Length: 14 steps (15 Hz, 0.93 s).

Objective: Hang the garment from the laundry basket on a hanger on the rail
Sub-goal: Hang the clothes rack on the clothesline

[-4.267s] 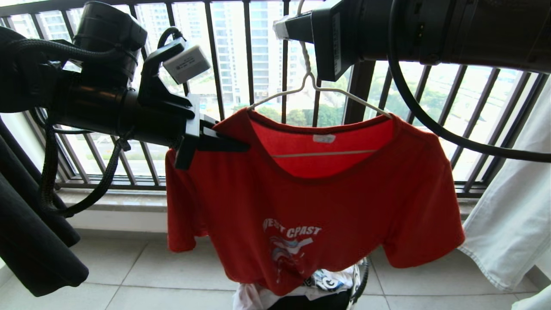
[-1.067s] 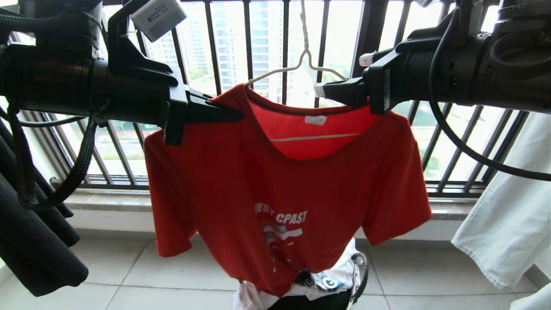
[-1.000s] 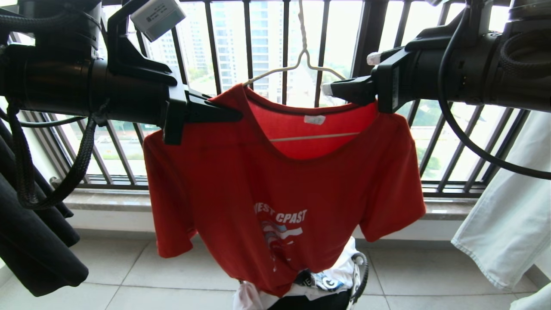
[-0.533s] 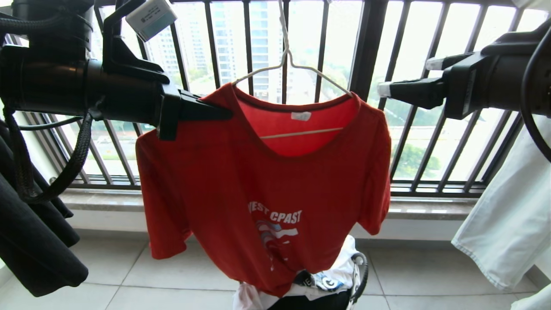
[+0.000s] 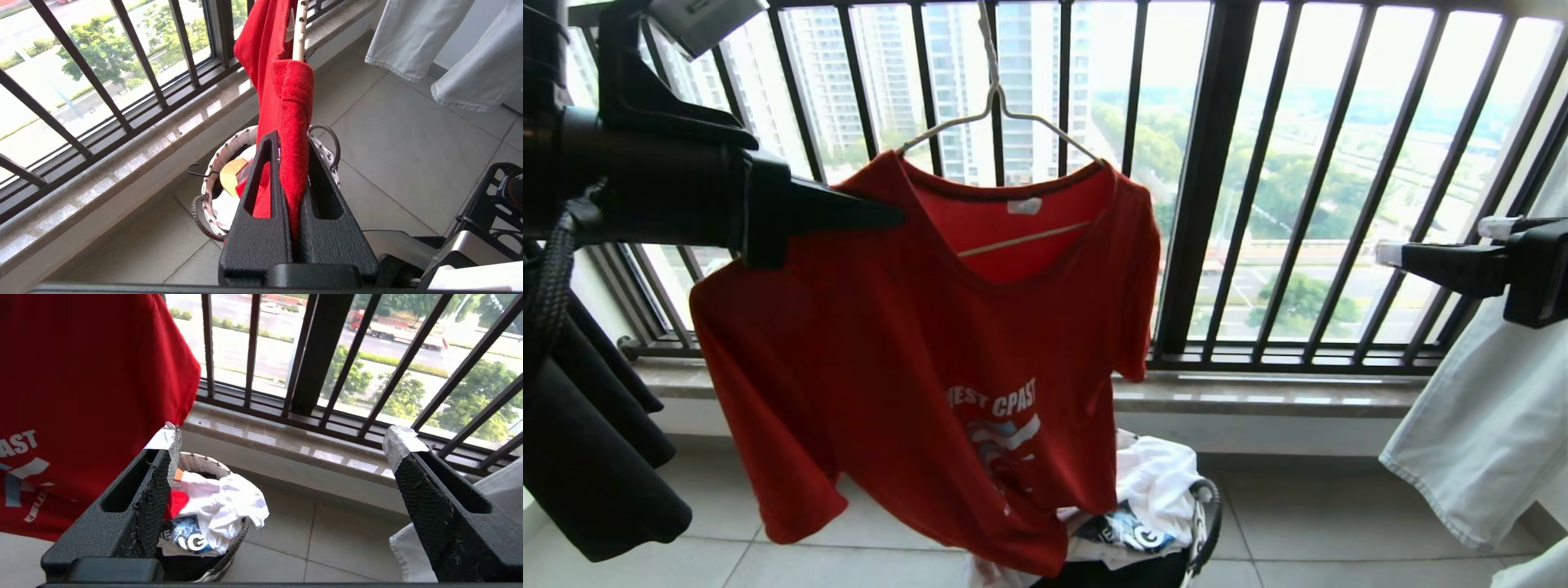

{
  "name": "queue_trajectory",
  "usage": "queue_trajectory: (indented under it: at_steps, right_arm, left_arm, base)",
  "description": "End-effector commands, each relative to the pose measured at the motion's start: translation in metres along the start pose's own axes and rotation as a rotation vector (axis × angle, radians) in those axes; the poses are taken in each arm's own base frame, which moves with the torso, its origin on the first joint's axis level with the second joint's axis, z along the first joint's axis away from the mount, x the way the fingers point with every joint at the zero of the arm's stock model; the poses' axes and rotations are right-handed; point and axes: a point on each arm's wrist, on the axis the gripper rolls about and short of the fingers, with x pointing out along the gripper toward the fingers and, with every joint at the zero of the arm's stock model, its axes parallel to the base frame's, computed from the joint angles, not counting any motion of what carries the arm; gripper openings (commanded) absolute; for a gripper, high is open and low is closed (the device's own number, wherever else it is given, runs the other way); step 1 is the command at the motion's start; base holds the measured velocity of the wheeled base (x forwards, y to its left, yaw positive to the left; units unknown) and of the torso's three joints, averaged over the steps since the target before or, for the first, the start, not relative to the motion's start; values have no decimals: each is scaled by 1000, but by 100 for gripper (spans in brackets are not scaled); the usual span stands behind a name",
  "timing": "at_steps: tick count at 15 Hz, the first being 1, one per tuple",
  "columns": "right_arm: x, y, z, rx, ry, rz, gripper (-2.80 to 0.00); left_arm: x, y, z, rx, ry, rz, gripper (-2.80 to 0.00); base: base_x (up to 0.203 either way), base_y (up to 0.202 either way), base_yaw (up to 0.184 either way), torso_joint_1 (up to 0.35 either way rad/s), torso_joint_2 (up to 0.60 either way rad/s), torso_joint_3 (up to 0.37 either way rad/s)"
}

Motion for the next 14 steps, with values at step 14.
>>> queue_trajectory:
  at_steps: [14]
  right_arm:
    - [-60, -6, -60, 80, 28, -88, 0]
  left_arm:
    - [-147, -89, -40, -67, -228, 203, -280]
  base:
    - [0, 0, 0, 53, -273, -224]
